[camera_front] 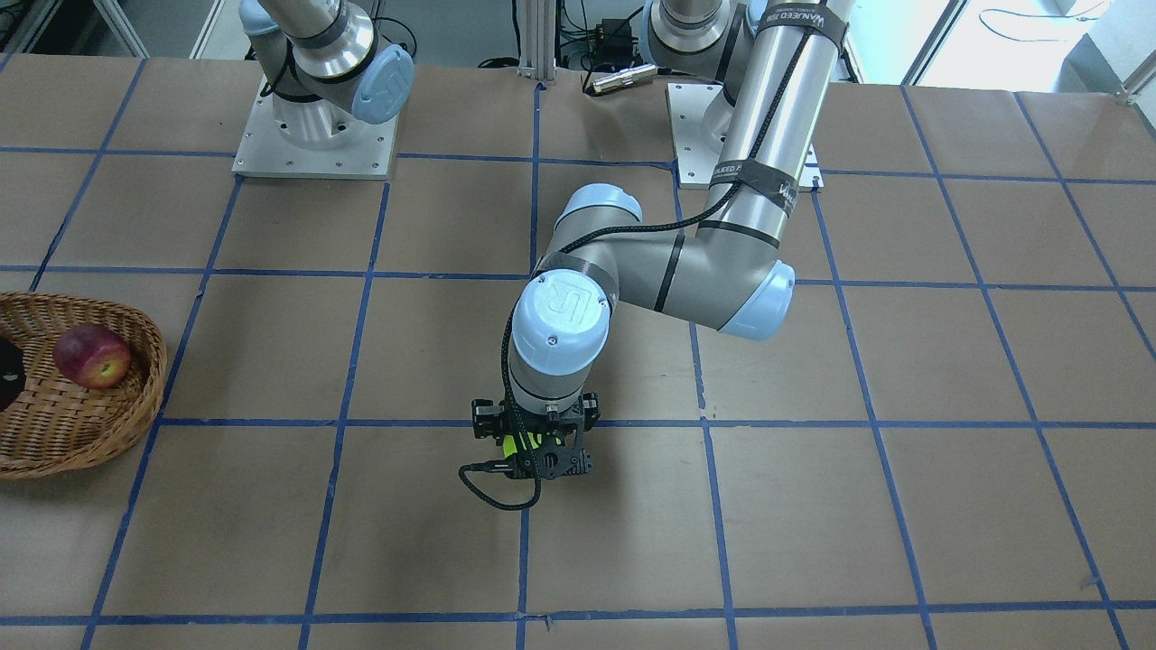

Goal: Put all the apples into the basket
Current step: 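Carry green apple to center with left while right drops dark red apple in basket, then release the green apple at the center and withdraw the left gripper to rest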

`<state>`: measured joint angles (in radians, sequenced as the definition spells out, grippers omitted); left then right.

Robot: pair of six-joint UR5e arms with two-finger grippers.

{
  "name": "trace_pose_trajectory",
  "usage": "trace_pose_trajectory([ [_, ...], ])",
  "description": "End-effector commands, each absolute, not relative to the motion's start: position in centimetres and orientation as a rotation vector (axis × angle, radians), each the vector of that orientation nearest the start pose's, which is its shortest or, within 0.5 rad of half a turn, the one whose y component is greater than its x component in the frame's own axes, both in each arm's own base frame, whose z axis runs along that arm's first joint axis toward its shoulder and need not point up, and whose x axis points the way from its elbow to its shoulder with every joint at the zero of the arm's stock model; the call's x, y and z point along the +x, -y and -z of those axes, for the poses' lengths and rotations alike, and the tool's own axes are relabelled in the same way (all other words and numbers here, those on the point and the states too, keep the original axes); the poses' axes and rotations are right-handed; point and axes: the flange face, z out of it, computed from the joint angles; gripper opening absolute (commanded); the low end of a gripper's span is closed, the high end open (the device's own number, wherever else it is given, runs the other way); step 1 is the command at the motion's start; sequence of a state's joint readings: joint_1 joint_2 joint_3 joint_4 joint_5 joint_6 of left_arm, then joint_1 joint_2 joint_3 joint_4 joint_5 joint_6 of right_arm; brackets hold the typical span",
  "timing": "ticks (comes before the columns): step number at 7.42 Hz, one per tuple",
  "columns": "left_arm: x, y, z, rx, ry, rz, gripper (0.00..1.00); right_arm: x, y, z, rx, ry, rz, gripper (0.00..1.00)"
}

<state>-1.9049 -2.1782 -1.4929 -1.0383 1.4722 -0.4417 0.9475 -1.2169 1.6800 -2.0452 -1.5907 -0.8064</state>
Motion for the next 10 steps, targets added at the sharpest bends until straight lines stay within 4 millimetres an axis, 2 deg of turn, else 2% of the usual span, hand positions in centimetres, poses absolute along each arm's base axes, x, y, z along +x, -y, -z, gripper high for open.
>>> trace_pose_trajectory([
  [1, -35.8, 59.4, -21.4, -0.178, -3.228, -0.043, 1.00, -25.4, 54.6, -27.3, -0.287, -3.137, -0.017, 1.00],
  [2, -34.9, 59.7, -23.0, -0.192, -3.236, -0.017, 1.00, -25.4, 54.7, -27.4, -0.287, -3.134, -0.002, 1.00],
  [3, -31.8, 61.2, -26.5, -0.262, -3.250, 0.019, 1.00, -25.2, 54.6, -27.8, -0.287, -3.135, -0.003, 1.00],
  [4, -27.7, 61.9, -29.5, -0.212, -3.256, 0.063, 1.00, -24.3, 54.5, -29.2, -0.285, -3.145, 0.015, 1.00],
  [5, -23.1, 61.8, -33.5, -0.127, -3.246, 0.037, 1.00, -21.6, 54.7, -30.7, -0.299, -3.131, 0.011, 1.00],
  [6, -18.3, 60.5, -37.5, -0.065, -3.235, -0.020, 1.00, -16.6, 55.7, -31.8, -0.253, -3.134, 0.003, 1.00],
  [7, -15.4, 58.2, -41.3, 0.000, -3.216, -0.054, 1.00, -10.8, 56.5, -33.3, -0.208, -3.147, 0.020, 1.00],
  [8, -14.4, 55.5, -44.7, 0.072, -3.138, -0.060, 1.00, -4.4, 57.1, -33.9, -0.148, -3.148, 0.028, 1.00],
  [9, -14.0, 51.7, -48.6, 0.080, -3.099, -0.083, 1.00, 2.5, 57.7, -33.8, -0.042, -3.146, 0.038, 1.00],
  [10, -14.5, 48.9, -52.5, 0.093, -3.111, 0.013, 1.00, 9.8, 58.0, -32.8, 0.071, -3.138, 0.029, 1.00],
])
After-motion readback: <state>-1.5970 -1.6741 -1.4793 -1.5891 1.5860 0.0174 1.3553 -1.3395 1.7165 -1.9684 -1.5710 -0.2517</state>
